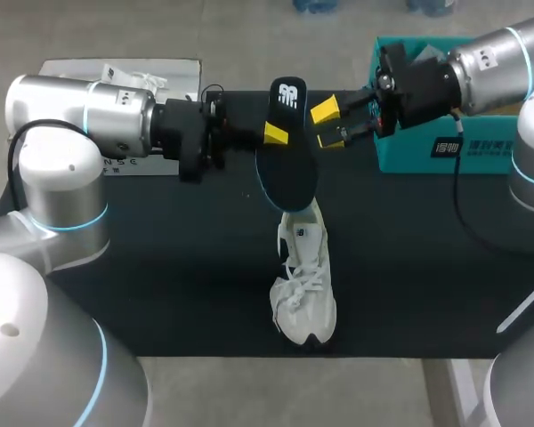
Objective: Take the shoe out of the shoebox, open the shoe tongue, remove and reinsert the insole, then place the shoe into the shoebox
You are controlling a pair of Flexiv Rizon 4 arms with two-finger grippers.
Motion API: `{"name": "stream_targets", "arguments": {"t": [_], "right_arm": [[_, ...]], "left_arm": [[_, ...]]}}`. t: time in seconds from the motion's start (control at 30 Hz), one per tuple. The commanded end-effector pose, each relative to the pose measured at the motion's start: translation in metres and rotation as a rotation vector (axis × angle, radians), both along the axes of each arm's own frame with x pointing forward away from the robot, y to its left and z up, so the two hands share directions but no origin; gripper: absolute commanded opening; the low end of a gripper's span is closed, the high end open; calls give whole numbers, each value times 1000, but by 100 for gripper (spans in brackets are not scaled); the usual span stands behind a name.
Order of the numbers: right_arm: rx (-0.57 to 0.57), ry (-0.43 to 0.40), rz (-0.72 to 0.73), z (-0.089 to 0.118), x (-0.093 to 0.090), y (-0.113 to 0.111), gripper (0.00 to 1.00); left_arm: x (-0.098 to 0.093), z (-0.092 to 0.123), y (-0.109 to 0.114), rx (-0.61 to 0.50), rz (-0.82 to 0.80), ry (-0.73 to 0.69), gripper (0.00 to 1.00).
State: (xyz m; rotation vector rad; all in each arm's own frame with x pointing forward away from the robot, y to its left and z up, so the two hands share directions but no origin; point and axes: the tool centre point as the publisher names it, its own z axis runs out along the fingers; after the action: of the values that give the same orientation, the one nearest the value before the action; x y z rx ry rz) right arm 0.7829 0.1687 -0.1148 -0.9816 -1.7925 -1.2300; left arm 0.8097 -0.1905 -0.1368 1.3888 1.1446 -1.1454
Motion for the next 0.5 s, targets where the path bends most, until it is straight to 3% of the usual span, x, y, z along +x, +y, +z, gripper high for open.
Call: {"name": "stream_targets", "arguments": {"t": [0.03, 0.47, 0.5], "right_arm": [[15, 9, 14, -9, 4, 16, 100], [33, 26, 22, -17, 0, 24, 100], [34, 28, 23, -18, 0, 24, 84]], "left_arm": [[0, -1, -1, -3, 2, -2, 0], [0, -1, -1, -3, 2, -2, 0], [0, -1, -1, -3, 2, -2, 0]]}}
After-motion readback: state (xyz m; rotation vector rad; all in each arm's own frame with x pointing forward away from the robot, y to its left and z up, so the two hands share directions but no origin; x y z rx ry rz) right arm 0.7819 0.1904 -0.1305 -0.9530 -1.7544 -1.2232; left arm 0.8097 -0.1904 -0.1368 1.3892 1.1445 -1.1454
